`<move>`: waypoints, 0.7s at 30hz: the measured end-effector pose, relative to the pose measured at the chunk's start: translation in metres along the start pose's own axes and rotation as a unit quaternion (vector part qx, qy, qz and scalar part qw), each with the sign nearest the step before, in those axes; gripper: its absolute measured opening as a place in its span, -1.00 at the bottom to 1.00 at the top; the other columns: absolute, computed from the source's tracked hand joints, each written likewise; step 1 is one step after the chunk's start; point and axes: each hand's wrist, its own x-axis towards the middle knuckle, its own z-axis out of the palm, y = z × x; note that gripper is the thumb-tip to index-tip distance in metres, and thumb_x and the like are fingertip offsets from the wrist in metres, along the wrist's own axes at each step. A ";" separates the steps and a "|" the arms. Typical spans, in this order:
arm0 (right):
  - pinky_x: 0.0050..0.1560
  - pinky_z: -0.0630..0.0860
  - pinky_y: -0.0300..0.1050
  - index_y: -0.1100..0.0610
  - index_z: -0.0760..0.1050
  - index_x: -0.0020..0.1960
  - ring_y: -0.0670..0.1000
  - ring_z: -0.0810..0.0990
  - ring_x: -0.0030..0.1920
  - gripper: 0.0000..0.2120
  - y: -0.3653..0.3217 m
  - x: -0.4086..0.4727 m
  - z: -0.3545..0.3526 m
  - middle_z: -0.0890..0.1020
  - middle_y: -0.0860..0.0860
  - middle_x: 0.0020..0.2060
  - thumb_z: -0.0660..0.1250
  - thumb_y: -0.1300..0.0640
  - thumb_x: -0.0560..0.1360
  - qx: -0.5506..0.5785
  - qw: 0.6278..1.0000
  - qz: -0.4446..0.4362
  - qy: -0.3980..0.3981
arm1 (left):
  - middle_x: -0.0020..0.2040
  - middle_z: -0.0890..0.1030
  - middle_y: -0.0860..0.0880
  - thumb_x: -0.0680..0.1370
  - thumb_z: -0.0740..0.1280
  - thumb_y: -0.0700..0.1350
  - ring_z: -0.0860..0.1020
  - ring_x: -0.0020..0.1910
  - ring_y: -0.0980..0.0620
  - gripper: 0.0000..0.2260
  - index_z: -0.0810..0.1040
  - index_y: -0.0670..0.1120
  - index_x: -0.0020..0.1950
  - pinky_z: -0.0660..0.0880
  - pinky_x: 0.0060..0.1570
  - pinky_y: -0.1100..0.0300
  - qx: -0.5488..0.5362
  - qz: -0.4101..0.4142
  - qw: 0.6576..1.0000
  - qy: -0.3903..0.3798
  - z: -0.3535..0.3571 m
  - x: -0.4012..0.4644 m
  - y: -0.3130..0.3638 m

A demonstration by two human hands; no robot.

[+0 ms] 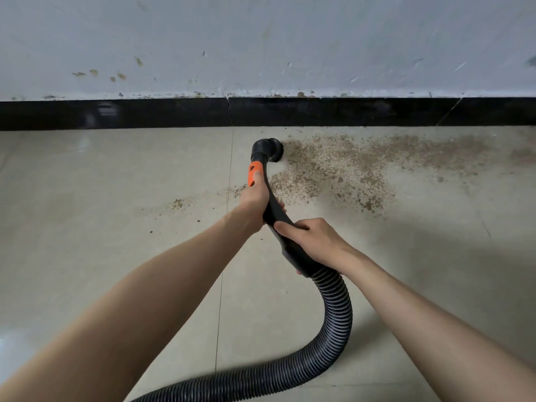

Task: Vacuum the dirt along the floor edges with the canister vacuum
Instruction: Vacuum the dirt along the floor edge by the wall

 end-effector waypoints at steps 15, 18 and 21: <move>-0.48 0.30 -0.35 0.06 0.43 -0.45 -0.18 0.44 -0.54 -0.54 0.012 0.080 -0.036 0.51 -0.12 -0.53 0.39 -0.21 0.46 -0.051 0.997 -0.063 0.014 | -0.60 0.52 -0.03 0.52 0.12 0.37 0.54 -0.59 -0.02 -0.46 0.40 -0.14 -0.07 0.51 -0.47 0.20 -0.033 0.029 0.998 0.041 0.027 0.062 0.019; -0.53 0.27 -0.38 0.04 0.37 -0.48 -0.20 0.42 -0.57 -0.52 0.036 0.075 -0.042 0.45 -0.19 -0.63 0.37 -0.22 0.46 -0.044 0.996 -0.059 0.044 | -0.49 0.57 -0.07 0.51 0.08 0.39 0.55 -0.58 -0.01 -0.35 0.45 -0.20 0.14 0.51 -0.50 0.20 0.003 0.024 1.000 0.018 0.048 0.060 0.008; -0.53 0.27 -0.37 0.04 0.37 -0.44 -0.20 0.43 -0.56 -0.54 0.052 0.069 -0.054 0.46 -0.19 -0.62 0.37 -0.22 0.45 -0.028 0.996 -0.055 0.072 | -0.28 0.57 -0.13 0.54 0.07 0.36 0.57 -0.49 -0.05 -0.32 0.42 -0.23 0.27 0.60 -0.34 0.08 0.023 0.027 0.999 -0.004 0.071 0.055 0.003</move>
